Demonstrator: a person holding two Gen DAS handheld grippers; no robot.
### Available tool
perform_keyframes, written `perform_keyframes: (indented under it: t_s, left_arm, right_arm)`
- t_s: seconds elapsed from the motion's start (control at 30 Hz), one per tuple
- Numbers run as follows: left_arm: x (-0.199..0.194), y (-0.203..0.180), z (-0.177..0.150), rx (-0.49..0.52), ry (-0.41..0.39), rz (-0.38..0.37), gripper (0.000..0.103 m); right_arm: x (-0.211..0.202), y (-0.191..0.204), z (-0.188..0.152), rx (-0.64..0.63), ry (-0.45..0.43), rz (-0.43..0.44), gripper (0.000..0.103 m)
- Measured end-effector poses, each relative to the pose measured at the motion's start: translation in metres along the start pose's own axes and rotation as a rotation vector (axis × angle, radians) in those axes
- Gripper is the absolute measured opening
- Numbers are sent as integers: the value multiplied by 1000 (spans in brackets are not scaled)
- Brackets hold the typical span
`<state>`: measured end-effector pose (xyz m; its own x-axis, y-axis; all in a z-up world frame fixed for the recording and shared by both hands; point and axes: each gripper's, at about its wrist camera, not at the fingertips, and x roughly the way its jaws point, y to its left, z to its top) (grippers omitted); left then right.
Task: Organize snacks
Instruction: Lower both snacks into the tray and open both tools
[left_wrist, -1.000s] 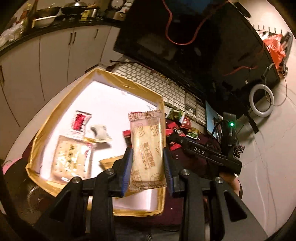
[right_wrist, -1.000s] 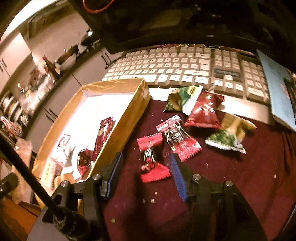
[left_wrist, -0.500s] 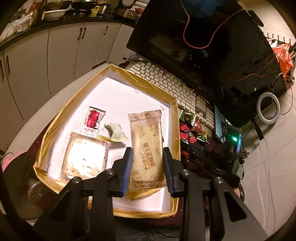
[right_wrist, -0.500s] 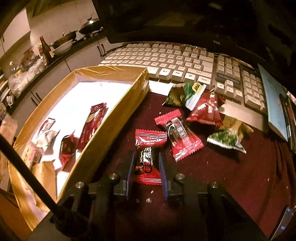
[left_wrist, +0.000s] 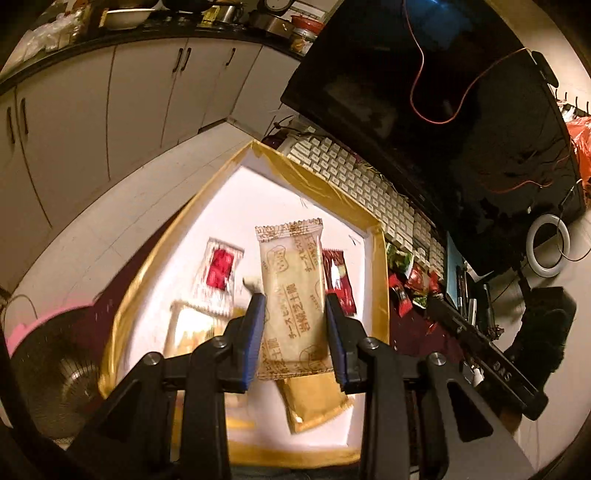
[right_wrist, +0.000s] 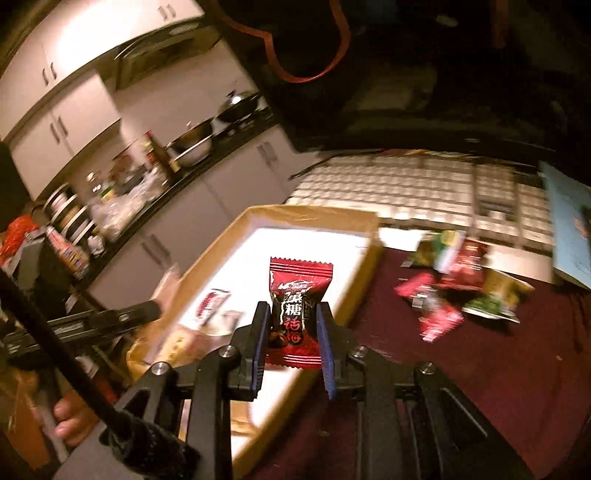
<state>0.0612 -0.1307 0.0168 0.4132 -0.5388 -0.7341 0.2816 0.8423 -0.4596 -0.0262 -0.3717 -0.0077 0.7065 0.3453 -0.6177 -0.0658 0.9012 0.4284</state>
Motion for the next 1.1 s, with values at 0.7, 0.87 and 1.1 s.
perform_keyframes:
  t_s: [0.7,0.87,1.1]
  left_arm:
    - [80,-4,46,47,155,192,34]
    - [91,-2,45,52,182,215,34]
    - [97,0,42,50,186,240,34]
  right_arm:
    - [102,-36,28,8,247,-62,24]
    - [105,-32,29,-12,257,-69,25]
    - [110,-29,29,-36,263,-60,25]
